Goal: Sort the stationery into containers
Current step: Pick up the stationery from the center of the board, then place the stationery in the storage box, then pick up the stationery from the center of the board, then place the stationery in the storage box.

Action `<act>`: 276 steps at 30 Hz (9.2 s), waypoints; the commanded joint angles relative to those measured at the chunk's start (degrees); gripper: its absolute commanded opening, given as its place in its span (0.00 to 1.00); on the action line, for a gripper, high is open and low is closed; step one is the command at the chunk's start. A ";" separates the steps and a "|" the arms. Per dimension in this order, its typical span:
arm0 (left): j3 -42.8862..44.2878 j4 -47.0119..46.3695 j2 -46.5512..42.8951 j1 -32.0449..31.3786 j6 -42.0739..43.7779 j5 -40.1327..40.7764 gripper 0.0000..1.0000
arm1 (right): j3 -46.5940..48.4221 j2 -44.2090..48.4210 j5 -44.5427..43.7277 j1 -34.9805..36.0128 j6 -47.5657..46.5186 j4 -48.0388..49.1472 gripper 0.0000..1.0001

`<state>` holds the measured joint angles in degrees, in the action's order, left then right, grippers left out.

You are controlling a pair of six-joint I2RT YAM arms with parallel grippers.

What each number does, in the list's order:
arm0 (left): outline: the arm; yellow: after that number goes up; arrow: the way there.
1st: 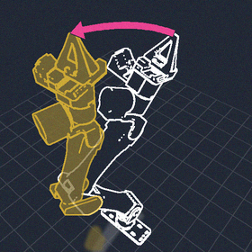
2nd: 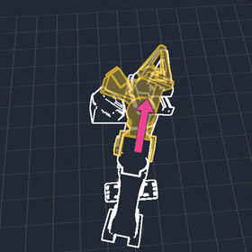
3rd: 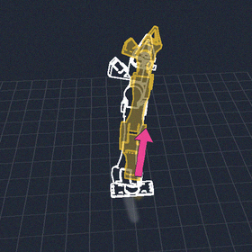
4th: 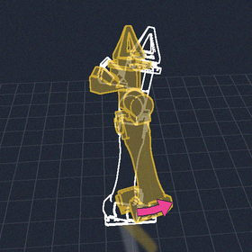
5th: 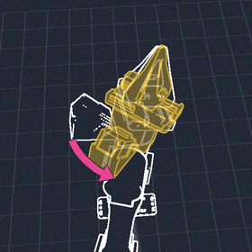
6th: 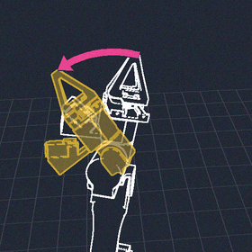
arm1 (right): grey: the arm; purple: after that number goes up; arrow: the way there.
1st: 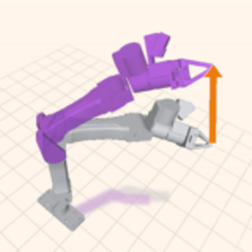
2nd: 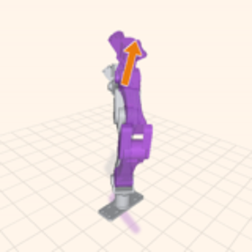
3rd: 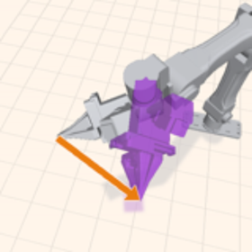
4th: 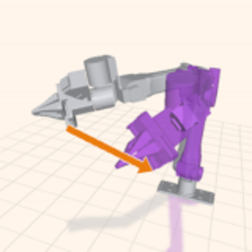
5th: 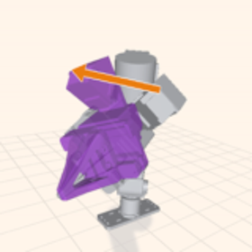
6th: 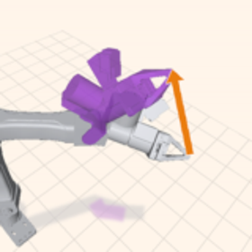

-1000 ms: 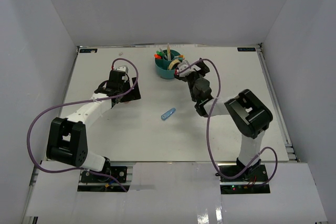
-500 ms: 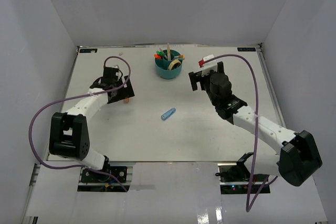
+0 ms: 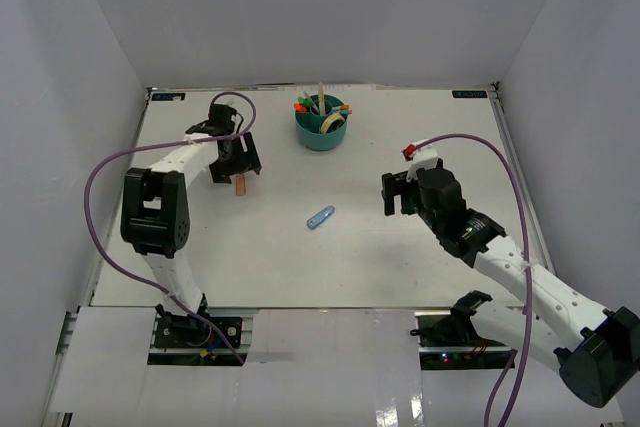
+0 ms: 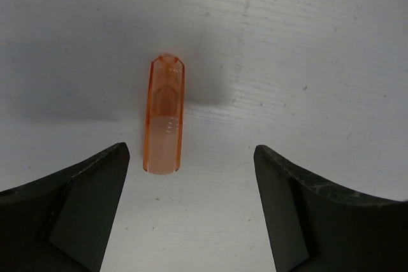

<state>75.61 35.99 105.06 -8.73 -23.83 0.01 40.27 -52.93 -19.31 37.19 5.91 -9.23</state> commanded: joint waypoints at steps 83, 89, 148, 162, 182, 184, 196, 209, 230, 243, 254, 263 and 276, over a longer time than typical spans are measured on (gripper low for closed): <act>-4.60 -85.55 8.05 -10.78 3.45 -14.16 0.24 | -9.77 10.91 1.91 -0.36 3.40 -1.14 0.90; -5.39 -89.16 10.52 -11.13 2.83 -14.34 0.24 | -10.12 10.74 2.17 -0.28 3.40 -1.14 0.90; -1.09 -7.27 -7.61 -23.69 11.79 -12.68 0.89 | -11.53 14.34 1.64 -0.36 4.37 -2.89 0.90; 13.06 5.84 8.22 -32.31 15.04 -2.65 0.85 | -11.97 13.99 1.38 -0.36 4.28 -2.89 0.90; 21.86 15.34 18.08 -35.48 16.98 -1.33 0.65 | -11.88 12.94 1.29 -0.36 4.02 -3.07 0.90; 22.47 16.30 18.43 -35.74 16.89 -0.89 0.63 | -11.97 12.94 1.21 -0.36 4.02 -3.16 0.90; 22.91 17.10 19.05 -36.79 16.10 2.45 0.40 | -12.06 12.23 0.68 -0.36 4.02 -3.07 0.90; 17.91 -5.55 3.08 -31.10 17.86 10.97 0.24 | -11.88 12.58 0.33 -0.36 3.76 -2.63 0.91; -4.85 -78.43 -0.91 -16.58 16.98 0.08 0.23 | -12.06 13.38 -0.46 -0.36 3.14 -2.45 0.91; -7.68 -86.08 4.71 -15.26 16.19 -2.65 0.25 | -12.32 14.08 0.15 -0.36 2.79 -2.28 0.91; -6.45 -90.30 11.04 -14.82 14.52 -2.91 0.26 | -12.85 14.17 -0.29 -0.36 2.96 -2.45 0.91; -6.45 -90.57 13.42 -14.73 15.40 -2.38 0.46 | -12.76 13.90 -0.46 -0.36 2.88 -2.45 0.91; -9.08 -88.65 7.03 -14.73 14.70 -3.44 0.77 | -11.71 16.80 -1.08 -0.36 4.10 -3.51 0.91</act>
<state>67.59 -52.71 119.52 -23.73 -8.40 -2.04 27.51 -37.47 -19.25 37.10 8.99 -13.58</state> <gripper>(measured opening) 0.746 0.907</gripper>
